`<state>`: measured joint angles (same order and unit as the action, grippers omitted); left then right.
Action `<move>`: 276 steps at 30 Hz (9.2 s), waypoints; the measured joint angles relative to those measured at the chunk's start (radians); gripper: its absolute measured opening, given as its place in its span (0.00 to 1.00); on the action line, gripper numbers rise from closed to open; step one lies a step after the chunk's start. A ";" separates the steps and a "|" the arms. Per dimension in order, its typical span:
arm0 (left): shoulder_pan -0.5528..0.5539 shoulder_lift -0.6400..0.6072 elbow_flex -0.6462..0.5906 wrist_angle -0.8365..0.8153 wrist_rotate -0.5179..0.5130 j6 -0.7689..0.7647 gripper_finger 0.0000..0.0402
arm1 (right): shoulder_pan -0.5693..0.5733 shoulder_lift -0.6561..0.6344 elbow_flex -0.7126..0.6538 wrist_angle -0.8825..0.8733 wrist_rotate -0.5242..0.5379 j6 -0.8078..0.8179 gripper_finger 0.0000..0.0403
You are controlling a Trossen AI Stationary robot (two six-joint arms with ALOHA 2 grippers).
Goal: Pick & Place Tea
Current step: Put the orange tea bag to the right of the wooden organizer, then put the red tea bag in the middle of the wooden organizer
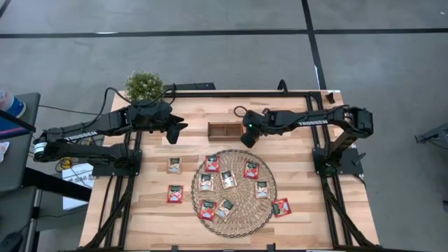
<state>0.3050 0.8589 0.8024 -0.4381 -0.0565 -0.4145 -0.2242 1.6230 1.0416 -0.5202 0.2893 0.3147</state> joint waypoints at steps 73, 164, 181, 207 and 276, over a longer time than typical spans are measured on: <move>-0.247 0.000 0.000 -0.069 0.131 -0.090 0.40 | 0.972 -0.118 0.243 -0.642 -0.047 1.113 0.24; -0.262 0.199 0.000 -0.106 0.244 -0.784 0.40 | 0.913 0.264 0.160 -0.328 -0.310 -1.221 0.24; -0.267 0.199 0.000 -0.105 0.235 -0.785 0.40 | 0.911 0.259 0.098 -0.245 -0.307 -1.160 0.16; -0.267 0.199 0.000 -0.077 0.226 -0.786 0.40 | 0.911 0.245 0.130 -0.314 -0.281 -1.048 0.00; -0.265 -0.352 0.000 -0.070 -0.093 0.173 0.40 | 0.025 0.230 0.780 -0.428 0.064 -0.435 0.00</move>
<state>0.0399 0.5073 0.8021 -0.5081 -0.1493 -0.2416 -0.1988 1.8527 1.8215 -0.9481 0.3534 -0.1201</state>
